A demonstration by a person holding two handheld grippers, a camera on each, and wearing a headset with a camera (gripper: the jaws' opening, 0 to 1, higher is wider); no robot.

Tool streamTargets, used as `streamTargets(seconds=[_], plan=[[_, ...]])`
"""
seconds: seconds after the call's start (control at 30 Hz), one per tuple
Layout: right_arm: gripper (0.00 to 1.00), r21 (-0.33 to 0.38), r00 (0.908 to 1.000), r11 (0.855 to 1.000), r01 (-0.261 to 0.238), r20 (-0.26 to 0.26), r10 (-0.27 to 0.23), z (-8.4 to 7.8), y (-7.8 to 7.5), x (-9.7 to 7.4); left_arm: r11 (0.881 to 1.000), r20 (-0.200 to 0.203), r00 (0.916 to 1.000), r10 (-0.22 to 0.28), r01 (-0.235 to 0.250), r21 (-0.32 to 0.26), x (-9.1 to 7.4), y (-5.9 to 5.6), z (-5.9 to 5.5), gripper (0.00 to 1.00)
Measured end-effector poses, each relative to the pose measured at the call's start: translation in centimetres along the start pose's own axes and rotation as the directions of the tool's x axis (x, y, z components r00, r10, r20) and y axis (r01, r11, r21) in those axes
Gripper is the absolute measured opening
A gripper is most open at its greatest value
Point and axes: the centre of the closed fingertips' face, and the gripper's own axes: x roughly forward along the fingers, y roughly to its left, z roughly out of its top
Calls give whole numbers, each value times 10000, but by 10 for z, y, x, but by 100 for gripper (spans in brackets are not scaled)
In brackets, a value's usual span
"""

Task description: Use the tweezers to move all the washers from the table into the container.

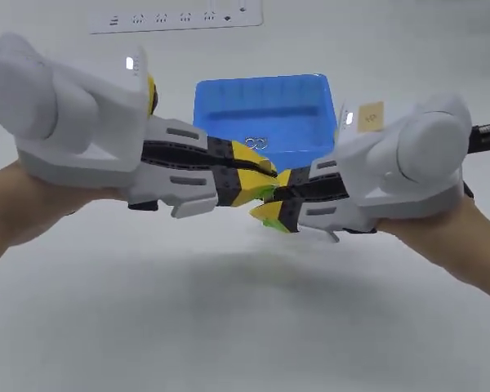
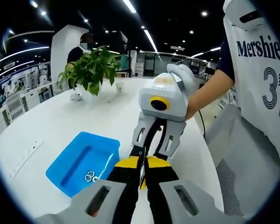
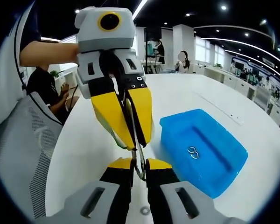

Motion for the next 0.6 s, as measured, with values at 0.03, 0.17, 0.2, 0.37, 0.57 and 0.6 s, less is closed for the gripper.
streamTargets(seconds=[0.03,0.17,0.2,0.37,0.57,0.6], plan=[[11,-53,10000,10000,28,-12,-28,3,0,-1,10000,24,10000,-25,25,-10,-2,-1,3,7],[11,-225,10000,9997,82,18,-82,12,0,-5,9999,127,9999,81,-82,88,-8,0,10,7],[11,-242,9999,9997,100,44,-99,15,-1,-6,9999,147,9998,101,-102,123,-10,0,13,7],[11,-431,9992,9987,288,301,-276,30,-8,-12,9976,296,9990,333,-350,604,-17,3,28,7],[11,-380,9965,9980,505,691,-478,46,-17,-18,9961,557,9972,501,-539,704,-23,12,43,7],[11,-460,9958,9972,583,728,-548,49,-19,-19,9958,618,9967,519,-563,722,-24,15,46,7]])
